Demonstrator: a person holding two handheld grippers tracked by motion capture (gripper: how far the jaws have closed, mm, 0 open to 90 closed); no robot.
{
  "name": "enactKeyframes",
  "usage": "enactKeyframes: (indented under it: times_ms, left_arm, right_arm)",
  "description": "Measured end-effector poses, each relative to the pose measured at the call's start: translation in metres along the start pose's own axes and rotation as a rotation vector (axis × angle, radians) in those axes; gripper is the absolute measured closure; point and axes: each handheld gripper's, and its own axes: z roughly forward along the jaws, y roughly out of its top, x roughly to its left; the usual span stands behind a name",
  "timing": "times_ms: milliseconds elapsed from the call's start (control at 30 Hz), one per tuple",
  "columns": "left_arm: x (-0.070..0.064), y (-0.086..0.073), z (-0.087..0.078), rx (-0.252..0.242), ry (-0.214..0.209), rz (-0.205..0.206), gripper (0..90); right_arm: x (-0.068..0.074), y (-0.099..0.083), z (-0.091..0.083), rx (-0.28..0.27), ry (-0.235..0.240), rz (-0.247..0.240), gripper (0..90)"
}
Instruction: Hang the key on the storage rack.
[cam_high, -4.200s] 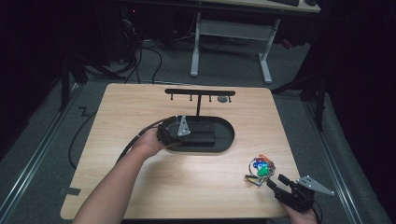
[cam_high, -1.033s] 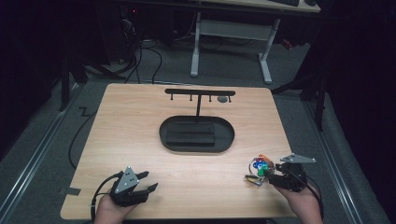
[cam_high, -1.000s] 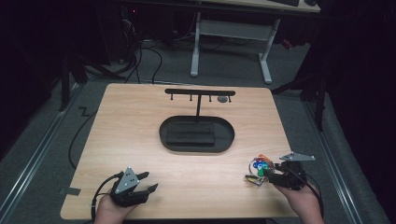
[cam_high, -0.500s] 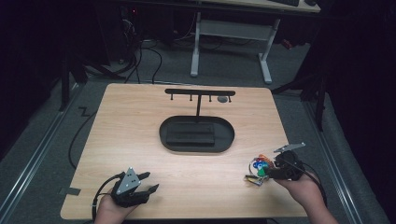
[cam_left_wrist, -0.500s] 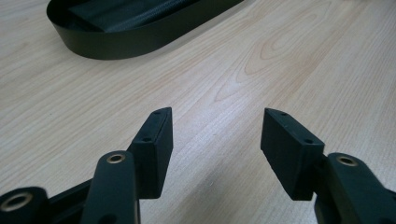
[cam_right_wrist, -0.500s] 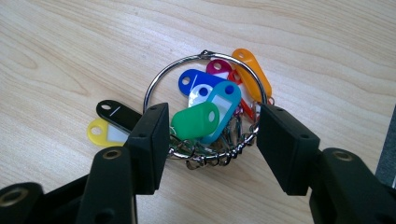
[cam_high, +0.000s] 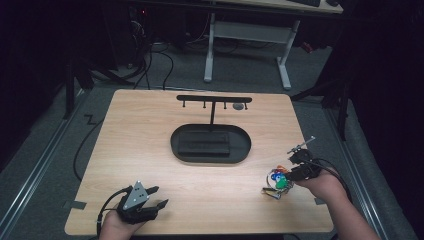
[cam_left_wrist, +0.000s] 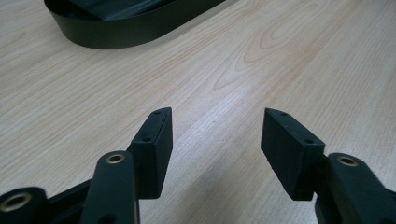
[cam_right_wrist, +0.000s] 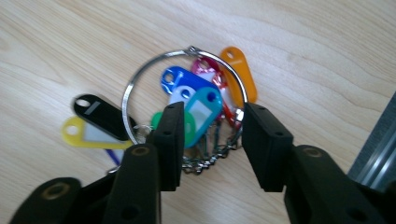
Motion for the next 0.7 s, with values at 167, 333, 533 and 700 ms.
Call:
enactKeyframes:
  times_ms: [167,333,533,700]
  left_arm:
    - [-0.001,-0.001,0.001,0.007,-0.010,0.005,44.3]
    - [0.000,-0.002,0.002,0.021,-0.016,0.002,44.2]
    - [0.000,-0.002,0.002,0.022,-0.022,0.004,44.3]
    - [0.001,-0.003,0.002,0.030,-0.028,0.005,44.2]
  right_arm:
    - [-0.013,0.006,0.012,0.052,-0.026,0.006,64.4]
    - [-0.022,0.011,0.018,0.064,0.003,0.032,67.6]
    - [-0.026,0.017,0.030,0.116,0.032,0.043,69.2]
    - [-0.026,0.021,0.039,0.143,0.042,0.031,69.1]
